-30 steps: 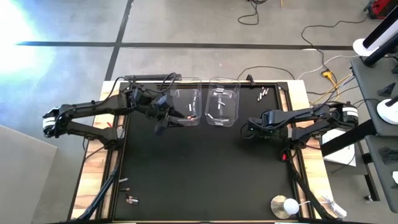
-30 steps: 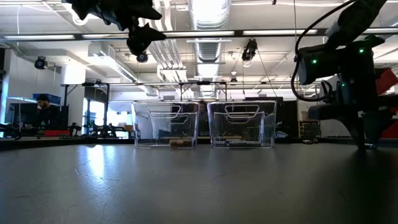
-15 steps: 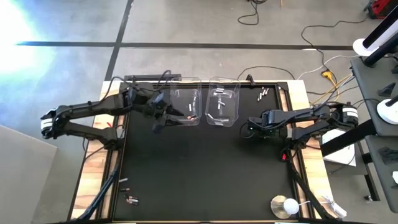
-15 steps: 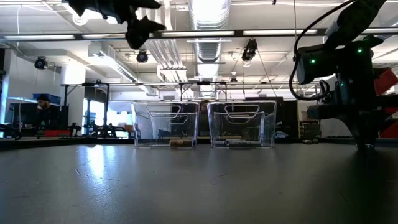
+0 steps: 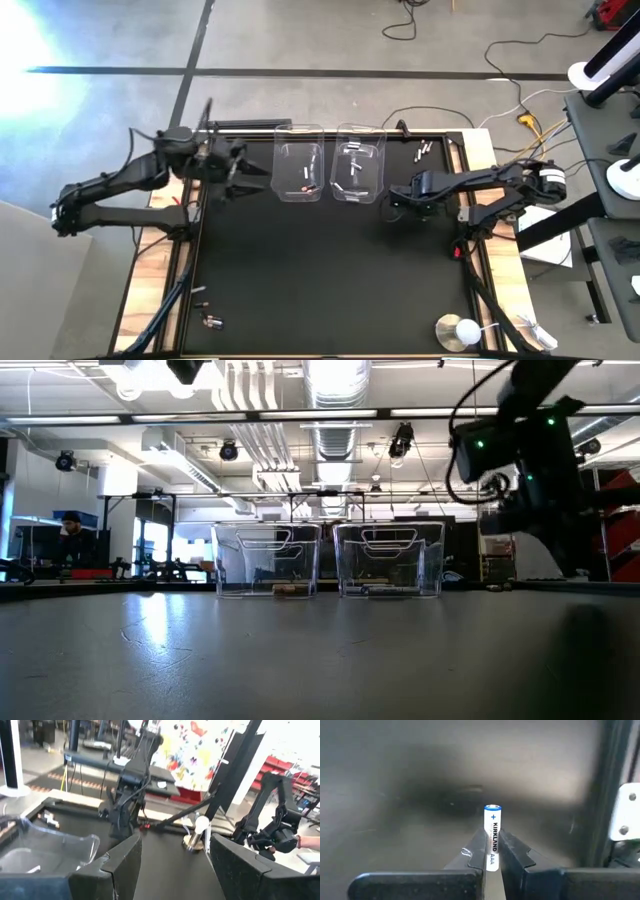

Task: Sort batteries
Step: Put the white battery into the right transparent bin

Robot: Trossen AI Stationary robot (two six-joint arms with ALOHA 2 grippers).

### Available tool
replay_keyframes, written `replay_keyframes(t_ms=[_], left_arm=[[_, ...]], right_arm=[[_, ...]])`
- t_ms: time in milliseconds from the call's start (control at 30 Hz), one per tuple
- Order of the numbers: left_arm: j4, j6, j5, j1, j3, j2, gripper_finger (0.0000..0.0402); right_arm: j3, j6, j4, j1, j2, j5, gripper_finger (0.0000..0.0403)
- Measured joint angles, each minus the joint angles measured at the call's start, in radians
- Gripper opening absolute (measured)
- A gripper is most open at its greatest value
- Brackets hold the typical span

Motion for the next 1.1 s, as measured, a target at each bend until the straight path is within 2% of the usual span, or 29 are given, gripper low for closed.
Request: replay_keyframes(t_ms=[200, 367, 533, 633, 700, 833, 1100], left_arm=[[-0.008, 0.009, -0.001, 0.0, 0.0, -0.073, 0.0213], [-0.057, 0.056, -0.041, 0.0, 0.0, -0.094, 0.0213], [-0.143, 0.071, -0.144, 0.0, 0.0, -0.087, 0.0213], [-0.166, 0.052, -0.153, 0.0, 0.0, -0.081, 0.0213], [-0.167, 0.043, -0.151, 0.0, 0.0, -0.082, 0.0213], [-0.169, 0.031, -0.15, 0.0, 0.0, -0.096, 0.0213], [-0.192, -0.025, -0.149, 0.0, 0.0, -0.144, 0.0213]], right_arm=[[0.209, -0.067, -0.063, 0.0, 0.001, 0.04, 0.0023], [0.445, -0.076, -0.196, -0.005, 0.025, 0.21, 0.0023], [0.655, -0.231, -0.195, -0.052, 0.089, 0.243, 0.0023], [0.765, -0.351, -0.187, -0.079, 0.163, 0.243, 0.0023], [0.826, -0.435, -0.181, -0.099, 0.225, 0.223, 0.0023], [0.922, -0.6, -0.15, -0.14, 0.363, 0.094, 0.0023], [1.063, -0.818, -0.149, -0.221, 0.629, -0.065, 0.0023]])
